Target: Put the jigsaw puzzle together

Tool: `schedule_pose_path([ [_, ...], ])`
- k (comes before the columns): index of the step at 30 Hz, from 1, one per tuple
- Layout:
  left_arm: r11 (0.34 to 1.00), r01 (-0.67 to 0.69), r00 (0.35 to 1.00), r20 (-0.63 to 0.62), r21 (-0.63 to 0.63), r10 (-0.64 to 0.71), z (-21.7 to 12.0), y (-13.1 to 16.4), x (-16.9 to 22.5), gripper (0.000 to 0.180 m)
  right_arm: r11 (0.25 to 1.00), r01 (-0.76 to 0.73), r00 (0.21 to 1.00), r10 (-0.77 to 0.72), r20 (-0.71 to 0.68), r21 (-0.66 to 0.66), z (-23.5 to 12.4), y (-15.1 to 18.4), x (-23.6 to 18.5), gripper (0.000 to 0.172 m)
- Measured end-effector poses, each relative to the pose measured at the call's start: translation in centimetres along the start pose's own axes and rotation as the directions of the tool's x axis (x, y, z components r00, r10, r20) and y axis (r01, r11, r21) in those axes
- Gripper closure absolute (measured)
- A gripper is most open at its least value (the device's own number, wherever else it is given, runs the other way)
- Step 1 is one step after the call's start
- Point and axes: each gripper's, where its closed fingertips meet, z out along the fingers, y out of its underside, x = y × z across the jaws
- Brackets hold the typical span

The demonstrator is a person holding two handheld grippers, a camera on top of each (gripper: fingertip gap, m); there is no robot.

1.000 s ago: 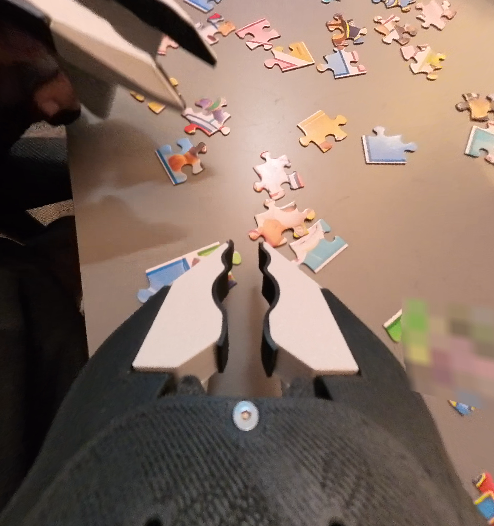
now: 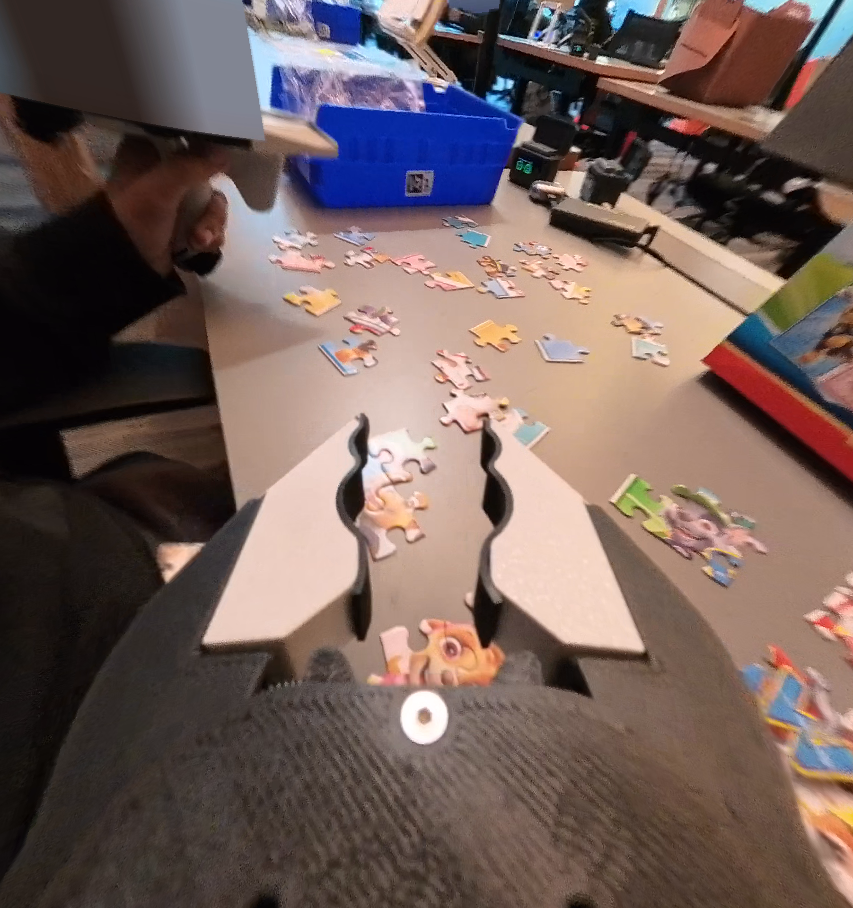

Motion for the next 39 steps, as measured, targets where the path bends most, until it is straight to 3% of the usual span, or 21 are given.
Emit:
schedule_pose_path([
  [3, 0.994, -0.058, 0.998, -0.001, 0.091, 0.059, -0.7, -1.3, 1.3, 0.18, 0.992, 0.122, 0.984, -0.125, -0.124, -0.035, -0.6, 0.6, 0.4, 0.136],
  [8, 0.992, -0.113, 0.992, -0.043, 0.048, 0.115, -0.5, 0.1, 3.7, 0.18, 0.987, 0.16, 0.967, -0.162, -0.197, -0.024, -1.4, 0.3, 0.7, 0.148],
  [15, 0.997, -0.081, 0.994, -0.081, -0.01, 0.08, -2.5, 2.0, 7.3, 0.18, 0.98, 0.199, 0.955, -0.192, -0.227, 0.01, -2.4, -0.9, 3.2, 0.16],
  [20, 0.998, 0.012, 0.995, -0.099, -0.062, -0.019, -2.8, 2.9, 9.6, 0.18, 0.973, 0.229, 0.948, -0.213, -0.238, 0.038, -1.7, -1.7, 7.7, 0.166],
  [25, 0.987, 0.001, 0.979, -0.199, -0.164, -0.034, 1.7, 3.3, 13.4, 0.18, 0.958, 0.26, 0.915, -0.206, -0.347, 0.117, -1.9, -2.6, 12.9, 0.172],
  [28, 0.988, 0.019, 0.958, -0.281, -0.153, -0.062, 5.5, 1.4, 14.9, 0.18, 0.959, 0.217, 0.927, -0.143, -0.348, 0.184, -3.4, -2.9, 13.2, 0.172],
  [31, 0.991, 0.034, 0.925, -0.372, -0.131, -0.081, 9.4, -0.3, 16.3, 0.169, 0.976, 0.197, 0.907, -0.147, -0.395, 0.089, -4.0, -0.4, 15.1, 0.172],
  [33, 0.989, 0.02, 0.9, -0.428, -0.144, -0.08, 11.2, 0.1, 17.5, 0.164, 0.987, 0.15, 0.911, -0.117, -0.394, 0.056, -4.3, 1.0, 15.8, 0.172],
  [35, 0.99, -0.002, 0.89, -0.451, -0.141, -0.063, 12.1, 0.8, 18.4, 0.163, 0.995, 0.097, 0.918, -0.076, -0.39, 0.034, -4.6, 2.3, 16.1, 0.171],
  [39, 0.991, -0.049, 0.874, -0.486, -0.126, -0.018, 12.1, 1.4, 19.5, 0.149, 0.997, 0.077, 0.907, -0.073, -0.414, -0.008, -5.4, 3.8, 15.9, 0.154],
])
